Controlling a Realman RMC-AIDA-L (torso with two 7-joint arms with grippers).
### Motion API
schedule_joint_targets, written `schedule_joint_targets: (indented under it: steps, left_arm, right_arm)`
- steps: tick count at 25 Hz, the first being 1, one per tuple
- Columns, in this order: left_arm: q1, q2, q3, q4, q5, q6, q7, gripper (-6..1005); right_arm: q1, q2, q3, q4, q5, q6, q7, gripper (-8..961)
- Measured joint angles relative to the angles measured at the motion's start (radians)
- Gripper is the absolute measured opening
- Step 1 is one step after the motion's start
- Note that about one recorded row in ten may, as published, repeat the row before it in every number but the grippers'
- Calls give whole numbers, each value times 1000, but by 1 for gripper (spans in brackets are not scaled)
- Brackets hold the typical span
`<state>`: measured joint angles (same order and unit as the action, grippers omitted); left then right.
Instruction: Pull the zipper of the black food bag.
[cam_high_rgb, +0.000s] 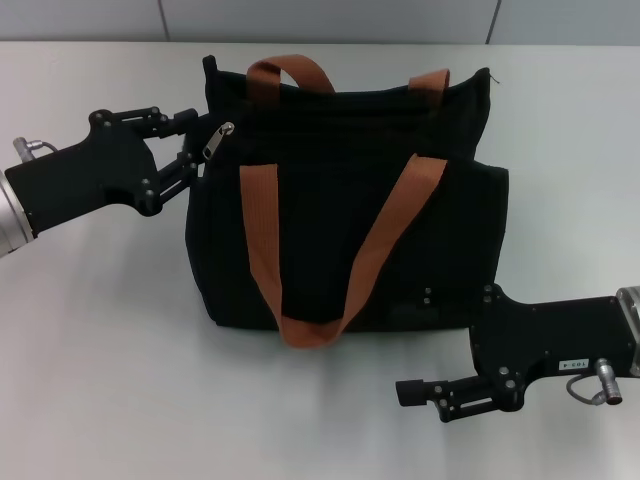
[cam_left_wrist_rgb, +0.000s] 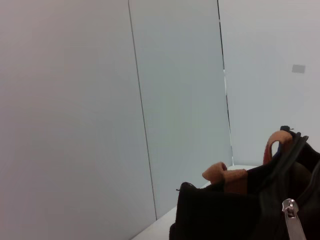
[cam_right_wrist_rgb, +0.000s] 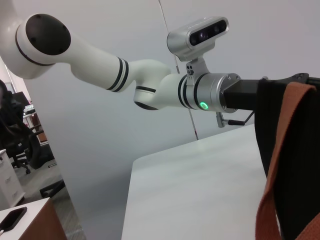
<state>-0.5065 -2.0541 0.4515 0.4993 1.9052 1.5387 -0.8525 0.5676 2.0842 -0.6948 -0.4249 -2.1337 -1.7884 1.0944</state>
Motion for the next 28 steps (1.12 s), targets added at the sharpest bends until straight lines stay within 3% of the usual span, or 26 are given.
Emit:
schedule_joint_targets:
  steps: [10,14,22,28]
  left_arm:
    - [28,-9,-2,-3,-37,69,52,159]
    - [34,-11,-2,-5,-68,85,66,23]
    - [46,-12,-1,-7,-103,122,88,23]
    - [51,-14,3,-7,-107,126,113,24]
  right_arm:
    - [1,-2,0,19,88,-23,20,826]
    - [18,-3,0,18,199,-87,123,826]
    - [91,-7,1,5,379,-76,435,826]
    - [178,-7,-13,-35,380,2,642,826]
